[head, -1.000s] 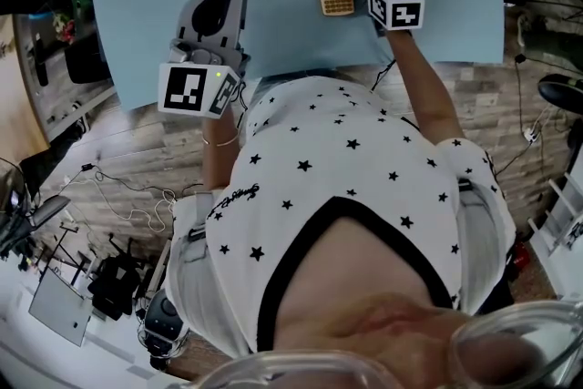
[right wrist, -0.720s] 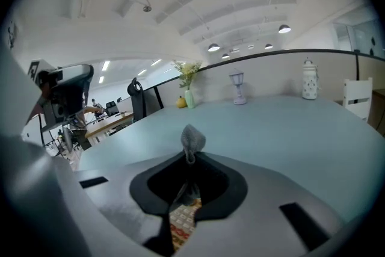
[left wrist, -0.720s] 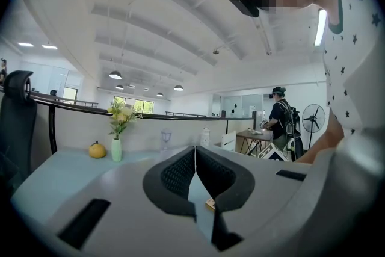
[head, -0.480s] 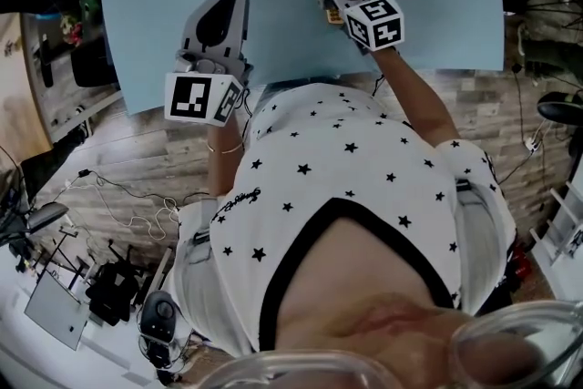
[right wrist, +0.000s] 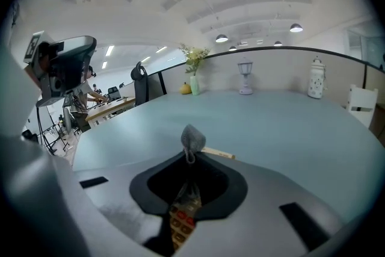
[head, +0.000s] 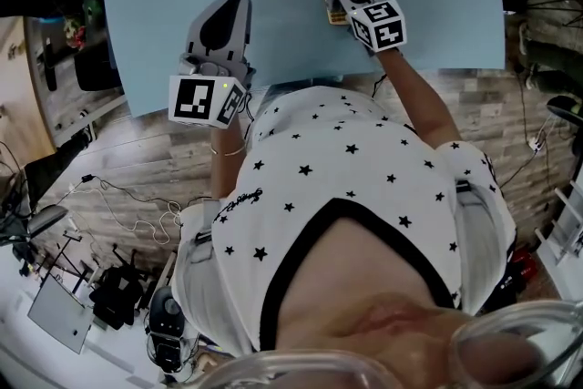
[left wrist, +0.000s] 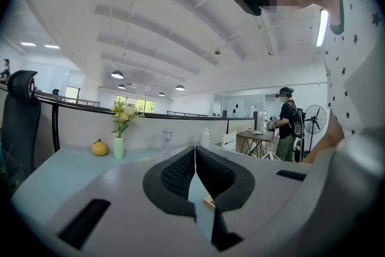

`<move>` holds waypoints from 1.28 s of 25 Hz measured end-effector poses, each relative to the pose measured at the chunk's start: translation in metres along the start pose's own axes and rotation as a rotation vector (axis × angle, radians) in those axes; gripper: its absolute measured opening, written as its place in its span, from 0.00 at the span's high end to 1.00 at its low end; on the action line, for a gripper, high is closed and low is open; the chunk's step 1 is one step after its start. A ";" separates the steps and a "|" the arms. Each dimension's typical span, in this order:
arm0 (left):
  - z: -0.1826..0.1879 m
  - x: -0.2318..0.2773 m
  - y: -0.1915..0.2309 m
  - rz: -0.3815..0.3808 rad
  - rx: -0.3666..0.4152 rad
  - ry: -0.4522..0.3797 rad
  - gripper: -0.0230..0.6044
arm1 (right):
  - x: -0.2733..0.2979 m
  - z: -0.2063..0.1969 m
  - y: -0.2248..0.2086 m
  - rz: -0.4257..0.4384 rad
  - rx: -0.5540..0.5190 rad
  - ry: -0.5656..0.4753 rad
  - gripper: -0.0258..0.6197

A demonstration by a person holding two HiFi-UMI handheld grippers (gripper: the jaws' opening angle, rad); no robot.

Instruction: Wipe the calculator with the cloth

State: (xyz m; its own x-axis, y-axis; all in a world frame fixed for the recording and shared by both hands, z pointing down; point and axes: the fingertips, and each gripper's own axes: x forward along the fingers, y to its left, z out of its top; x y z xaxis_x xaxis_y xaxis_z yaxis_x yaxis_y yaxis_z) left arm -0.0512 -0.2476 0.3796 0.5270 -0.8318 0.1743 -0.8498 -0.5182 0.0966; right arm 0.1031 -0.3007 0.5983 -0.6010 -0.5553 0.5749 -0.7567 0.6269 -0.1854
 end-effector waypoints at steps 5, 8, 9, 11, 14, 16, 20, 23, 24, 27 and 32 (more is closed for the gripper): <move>0.003 0.008 -0.010 -0.032 0.007 -0.006 0.92 | -0.017 -0.009 -0.029 -0.070 0.037 0.000 0.91; 0.003 0.011 -0.012 -0.040 0.007 -0.008 0.92 | -0.024 -0.015 -0.043 -0.100 0.077 0.000 0.91; 0.003 0.011 -0.012 -0.042 0.006 -0.008 0.92 | -0.026 -0.017 -0.045 -0.107 0.091 -0.002 0.91; 0.003 0.011 -0.011 -0.043 0.003 -0.008 0.92 | -0.026 -0.018 -0.047 -0.119 0.109 -0.007 0.91; 0.003 0.008 -0.009 -0.042 0.002 -0.008 0.92 | -0.024 -0.016 -0.044 -0.125 0.106 -0.009 0.91; 0.002 0.006 -0.007 -0.036 0.000 -0.011 0.92 | -0.023 -0.013 -0.043 -0.120 0.109 -0.015 0.91; 0.004 0.006 -0.006 -0.029 -0.007 -0.020 0.92 | -0.029 0.005 -0.032 -0.080 0.123 -0.064 0.91; 0.006 0.005 -0.006 -0.031 -0.004 -0.024 0.92 | -0.029 0.015 -0.004 -0.009 0.096 -0.079 0.91; 0.006 0.005 -0.006 -0.031 -0.004 -0.024 0.92 | -0.027 0.015 0.006 0.014 0.083 -0.075 0.91; 0.007 0.007 -0.007 -0.036 -0.001 -0.023 0.92 | -0.020 0.006 0.031 0.064 0.041 -0.048 0.91; 0.007 0.008 -0.009 -0.032 0.003 -0.013 0.92 | -0.013 -0.017 0.050 0.108 0.018 0.007 0.91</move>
State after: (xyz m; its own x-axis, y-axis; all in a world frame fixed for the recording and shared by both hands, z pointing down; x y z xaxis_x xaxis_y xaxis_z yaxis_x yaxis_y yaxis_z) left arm -0.0387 -0.2509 0.3733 0.5537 -0.8176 0.1581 -0.8327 -0.5447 0.0993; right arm 0.0776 -0.2524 0.5952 -0.6775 -0.4812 0.5562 -0.6922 0.6728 -0.2611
